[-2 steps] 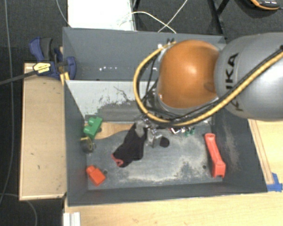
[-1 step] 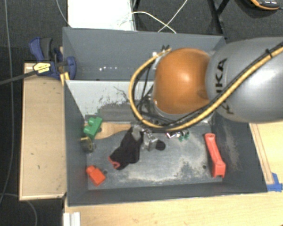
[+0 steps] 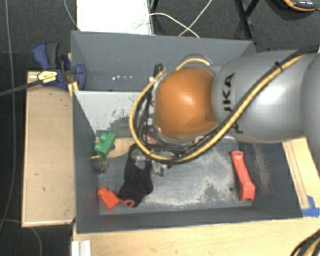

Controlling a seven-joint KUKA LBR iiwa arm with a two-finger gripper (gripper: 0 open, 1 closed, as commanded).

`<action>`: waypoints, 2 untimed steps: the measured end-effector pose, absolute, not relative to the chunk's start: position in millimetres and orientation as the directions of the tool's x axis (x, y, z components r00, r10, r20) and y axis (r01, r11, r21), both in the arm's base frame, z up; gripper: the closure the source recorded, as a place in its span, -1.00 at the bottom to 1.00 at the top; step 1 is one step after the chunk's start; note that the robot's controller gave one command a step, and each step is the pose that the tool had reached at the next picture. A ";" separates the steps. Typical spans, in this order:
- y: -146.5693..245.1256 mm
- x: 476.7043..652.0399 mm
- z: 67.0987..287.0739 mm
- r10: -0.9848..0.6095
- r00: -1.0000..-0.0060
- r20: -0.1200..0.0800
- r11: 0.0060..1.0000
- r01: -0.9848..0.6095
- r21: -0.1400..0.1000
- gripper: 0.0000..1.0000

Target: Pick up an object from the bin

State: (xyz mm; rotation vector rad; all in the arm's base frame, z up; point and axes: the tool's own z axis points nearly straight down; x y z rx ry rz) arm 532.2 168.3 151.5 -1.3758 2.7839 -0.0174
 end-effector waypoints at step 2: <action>155.3 542.4 228.9 -0.691 -0.722 -0.029 0.723 -0.691 -0.019 1.00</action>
Offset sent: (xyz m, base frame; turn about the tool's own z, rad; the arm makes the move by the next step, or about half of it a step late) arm 0.0121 -0.0156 0.1152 0.0301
